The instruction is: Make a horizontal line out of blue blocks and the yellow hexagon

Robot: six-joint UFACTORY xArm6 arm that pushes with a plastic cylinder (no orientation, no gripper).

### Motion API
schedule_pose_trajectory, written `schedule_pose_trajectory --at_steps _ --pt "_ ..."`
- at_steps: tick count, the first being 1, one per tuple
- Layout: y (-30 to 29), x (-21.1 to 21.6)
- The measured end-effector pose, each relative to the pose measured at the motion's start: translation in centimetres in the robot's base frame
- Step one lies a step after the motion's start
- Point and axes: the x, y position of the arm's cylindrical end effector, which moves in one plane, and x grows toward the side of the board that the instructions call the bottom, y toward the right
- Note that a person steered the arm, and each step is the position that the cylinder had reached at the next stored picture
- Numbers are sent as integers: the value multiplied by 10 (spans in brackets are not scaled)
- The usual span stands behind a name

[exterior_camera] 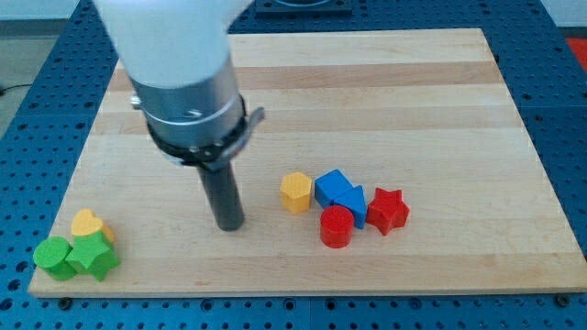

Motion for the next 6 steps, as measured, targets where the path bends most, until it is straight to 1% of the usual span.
schedule_pose_trajectory --at_steps 1,2,3,4,5,6 --pt "46 25" --pt "91 26" --pt "115 -7" --pt "129 -16" --pt "118 -26" --pt "76 -27"
